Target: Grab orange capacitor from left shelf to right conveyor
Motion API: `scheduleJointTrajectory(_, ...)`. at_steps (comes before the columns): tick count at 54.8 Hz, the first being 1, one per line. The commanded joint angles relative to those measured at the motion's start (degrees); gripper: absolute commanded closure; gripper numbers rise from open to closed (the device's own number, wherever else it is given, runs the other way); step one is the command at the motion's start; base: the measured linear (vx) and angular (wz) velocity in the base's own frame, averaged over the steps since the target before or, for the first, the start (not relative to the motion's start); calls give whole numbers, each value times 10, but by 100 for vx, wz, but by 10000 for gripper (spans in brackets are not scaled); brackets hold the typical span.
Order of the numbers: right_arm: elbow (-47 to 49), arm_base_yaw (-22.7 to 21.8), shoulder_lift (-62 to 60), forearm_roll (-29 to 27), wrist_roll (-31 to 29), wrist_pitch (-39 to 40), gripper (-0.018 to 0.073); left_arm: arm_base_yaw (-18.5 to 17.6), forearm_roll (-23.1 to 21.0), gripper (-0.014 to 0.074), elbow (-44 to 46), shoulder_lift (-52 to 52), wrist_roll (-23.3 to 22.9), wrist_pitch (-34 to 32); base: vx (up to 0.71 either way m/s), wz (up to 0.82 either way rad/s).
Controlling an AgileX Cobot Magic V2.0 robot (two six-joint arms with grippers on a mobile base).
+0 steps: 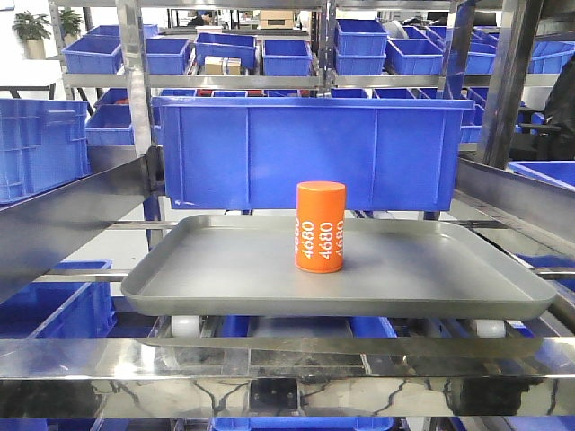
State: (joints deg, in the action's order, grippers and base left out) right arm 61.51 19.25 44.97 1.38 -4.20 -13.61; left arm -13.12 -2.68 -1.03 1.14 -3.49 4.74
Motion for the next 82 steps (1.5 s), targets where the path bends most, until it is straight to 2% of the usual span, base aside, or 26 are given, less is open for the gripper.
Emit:
scheduleJointTrajectory(1, 18, 54, 34, -1, -62, 41, -48, -4, -3, 603, 17, 2, -3, -47, 0, 0)
scheduleJointTrajectory(7, 18, 96, 81, -2, -60, 46, -32, -4, -3, 603, 17, 2, -3, -47, 0, 0)
scheduleJointTrajectory(13, 18, 108, 121, -18, -44, 64, -30, -4, -3, 603, 17, 2, -3, -47, 0, 0)
scheduleJointTrajectory(24, 18, 108, 172, -49, -42, 103, -30, -4, -3, 603, 17, 2, -3, -47, 0, 0)
scheduleJointTrajectory(33, 42, 108, 206, -96, -42, 80, -30, -4, -3, 603, 17, 2, -3, -47, 0, 0)
scheduleJointTrajectory(56, 220, 105, 339, -91, -9, -48, -30, -4, -3, 603, 17, 2, -3, -47, 0, 0)
scheduleJointTrajectory(64, 230, 93, 373, -91, 19, -47, -30, -4, -3, 603, 17, 2, -3, -47, 0, 0)
scheduleJointTrajectory(76, 230, 88, 399, -92, 17, -21, -29, -4, -3, 603, 17, 2, -3, -47, 0, 0)
scheduleJointTrajectory(80, 230, 88, 403, -96, 17, -16, -3, -4, -3, 603, 17, 2, -3, -47, 0, 0)
scheduleJointTrajectory(82, 230, 88, 404, -100, 17, -17, 38, -4, -3, 603, 17, 2, -3, -47, 0, 0)
